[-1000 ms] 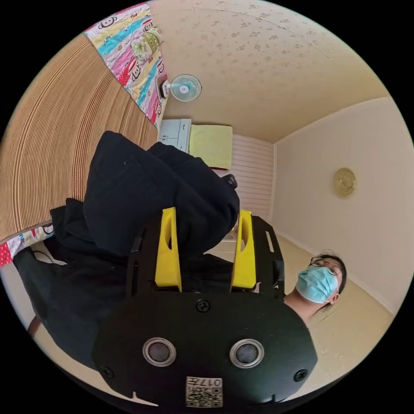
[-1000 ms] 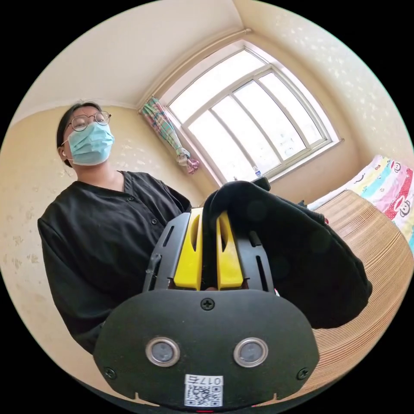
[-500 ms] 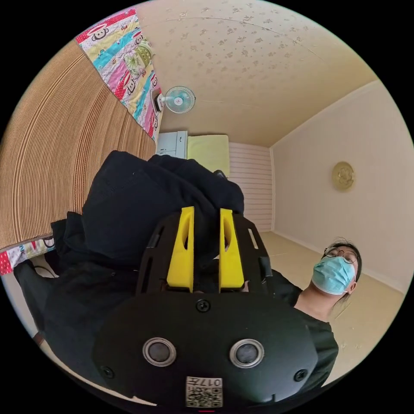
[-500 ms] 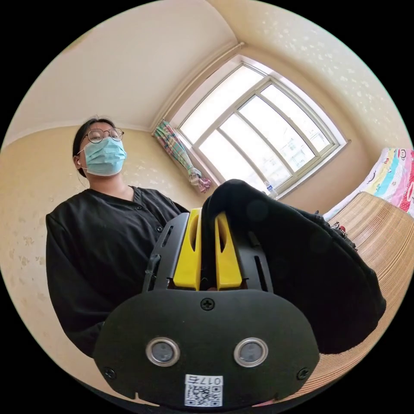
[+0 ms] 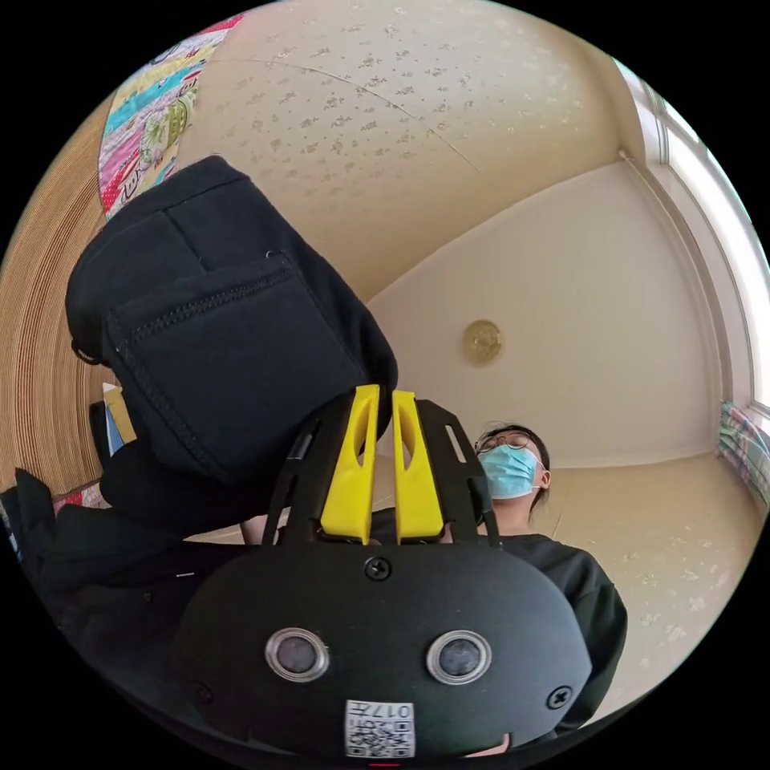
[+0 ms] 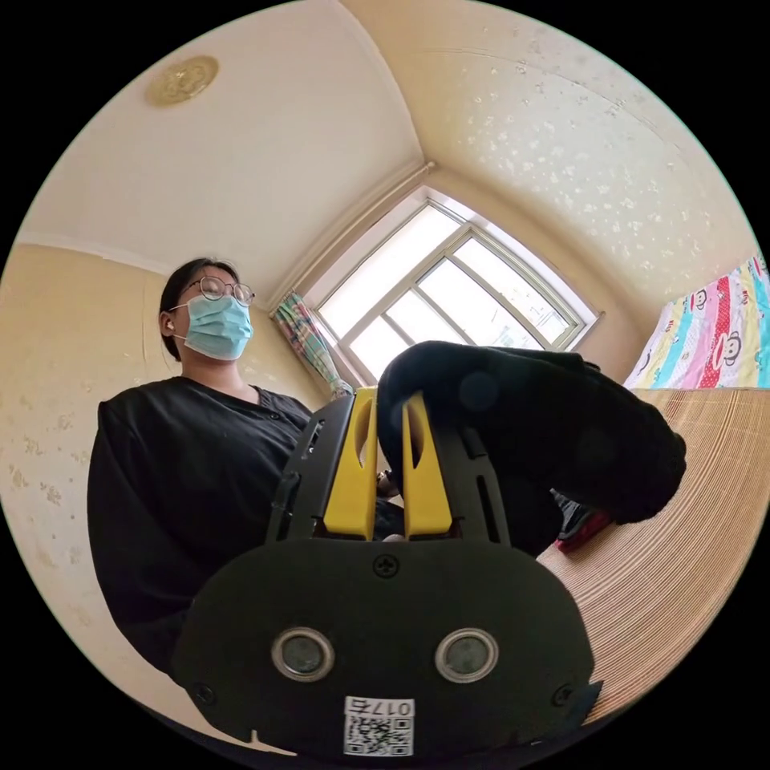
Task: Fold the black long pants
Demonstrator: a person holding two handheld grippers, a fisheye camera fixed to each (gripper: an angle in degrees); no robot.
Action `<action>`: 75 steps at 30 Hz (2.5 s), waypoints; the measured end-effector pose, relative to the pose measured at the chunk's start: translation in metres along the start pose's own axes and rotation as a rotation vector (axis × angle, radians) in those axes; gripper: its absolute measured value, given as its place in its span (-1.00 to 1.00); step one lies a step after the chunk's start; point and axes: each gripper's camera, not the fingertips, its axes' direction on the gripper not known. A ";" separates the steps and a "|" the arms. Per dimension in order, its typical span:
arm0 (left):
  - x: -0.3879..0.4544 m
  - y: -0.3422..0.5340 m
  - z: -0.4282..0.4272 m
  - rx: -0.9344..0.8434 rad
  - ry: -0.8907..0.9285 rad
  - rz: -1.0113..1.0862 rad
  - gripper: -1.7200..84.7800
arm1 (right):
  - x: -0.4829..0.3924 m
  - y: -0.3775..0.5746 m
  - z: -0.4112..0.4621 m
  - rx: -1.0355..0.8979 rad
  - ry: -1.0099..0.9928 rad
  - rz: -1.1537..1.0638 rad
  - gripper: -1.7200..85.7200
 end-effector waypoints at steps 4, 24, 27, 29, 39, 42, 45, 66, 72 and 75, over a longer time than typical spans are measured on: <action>0.019 -0.005 -0.013 -0.010 -0.038 0.030 -0.88 | -0.007 0.006 -0.008 0.033 0.034 -0.010 -0.95; 0.065 0.017 -0.042 0.066 0.093 0.172 -0.87 | -0.076 0.040 -0.037 0.176 0.122 -0.119 -0.95; 0.071 0.026 -0.043 0.057 0.092 0.188 -0.87 | -0.093 0.047 -0.036 0.172 0.149 -0.138 -0.95; 0.076 0.031 -0.041 0.042 0.083 0.202 -0.87 | -0.107 0.053 -0.032 0.163 0.176 -0.158 -0.95; 0.104 0.075 -0.018 -0.064 0.148 0.346 -0.88 | -0.178 0.079 -0.005 0.018 0.114 -0.382 -0.92; 0.114 0.094 -0.012 -0.106 0.205 0.415 -0.88 | -0.196 0.088 0.013 -0.103 0.025 -0.450 -0.91; 0.125 0.116 -0.006 -0.146 0.271 0.482 -0.88 | -0.211 0.101 0.029 -0.152 0.012 -0.485 -0.89; 0.229 0.247 0.091 -0.469 0.542 0.701 -0.89 | -0.367 0.134 0.056 -0.105 -0.134 -0.783 -0.94; 0.165 0.273 0.078 -0.353 0.657 0.496 -0.88 | -0.340 0.155 0.025 0.037 -0.202 -0.616 -0.89; 0.172 0.294 0.080 -0.406 0.666 0.537 -0.88 | -0.349 0.168 0.020 0.044 -0.231 -0.646 -0.87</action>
